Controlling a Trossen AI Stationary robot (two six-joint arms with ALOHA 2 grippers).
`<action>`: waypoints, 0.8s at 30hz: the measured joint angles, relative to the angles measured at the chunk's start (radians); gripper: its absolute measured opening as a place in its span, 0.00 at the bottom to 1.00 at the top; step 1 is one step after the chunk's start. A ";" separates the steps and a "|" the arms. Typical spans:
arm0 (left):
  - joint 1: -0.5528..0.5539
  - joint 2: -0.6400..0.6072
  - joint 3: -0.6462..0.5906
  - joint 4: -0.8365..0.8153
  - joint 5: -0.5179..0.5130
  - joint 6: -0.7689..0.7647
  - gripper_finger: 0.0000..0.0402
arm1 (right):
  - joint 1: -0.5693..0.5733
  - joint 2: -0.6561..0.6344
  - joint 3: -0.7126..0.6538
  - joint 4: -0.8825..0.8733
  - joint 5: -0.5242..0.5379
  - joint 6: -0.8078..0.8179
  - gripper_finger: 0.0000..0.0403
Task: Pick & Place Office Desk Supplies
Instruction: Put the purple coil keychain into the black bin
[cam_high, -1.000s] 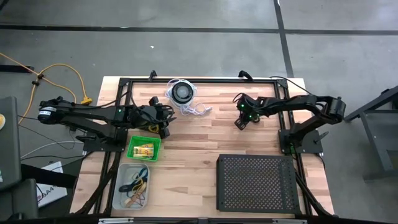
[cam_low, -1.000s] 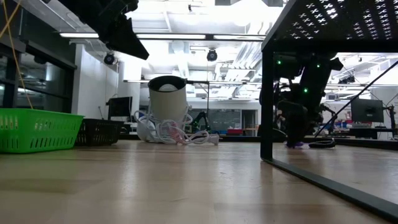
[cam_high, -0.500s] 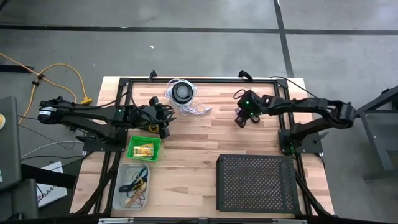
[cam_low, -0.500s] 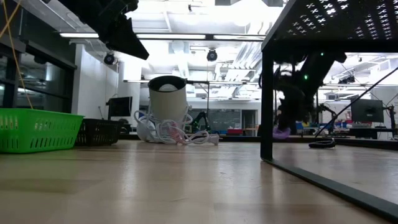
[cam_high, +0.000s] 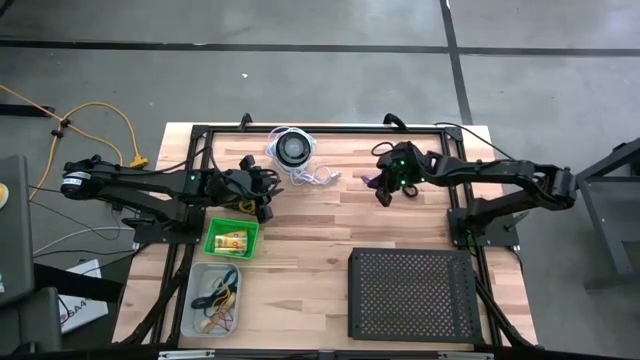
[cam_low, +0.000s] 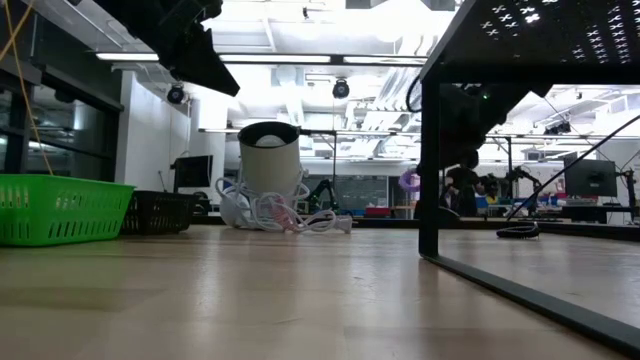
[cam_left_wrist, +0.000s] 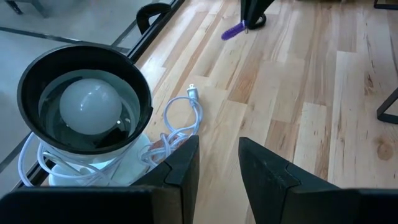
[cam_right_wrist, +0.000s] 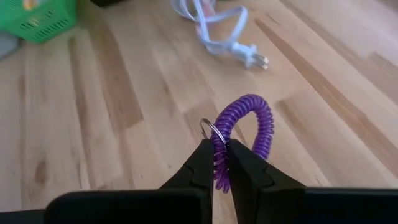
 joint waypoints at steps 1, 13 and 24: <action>0.000 0.000 0.000 0.000 0.000 0.000 0.27 | 0.007 0.000 0.000 0.011 -0.001 0.000 0.05; 0.000 0.000 0.000 0.001 0.000 0.000 0.27 | 0.148 0.082 0.001 0.332 -0.050 0.089 0.05; 0.000 0.000 0.000 0.016 0.000 0.000 0.27 | 0.287 0.202 0.025 0.663 -0.059 0.184 0.05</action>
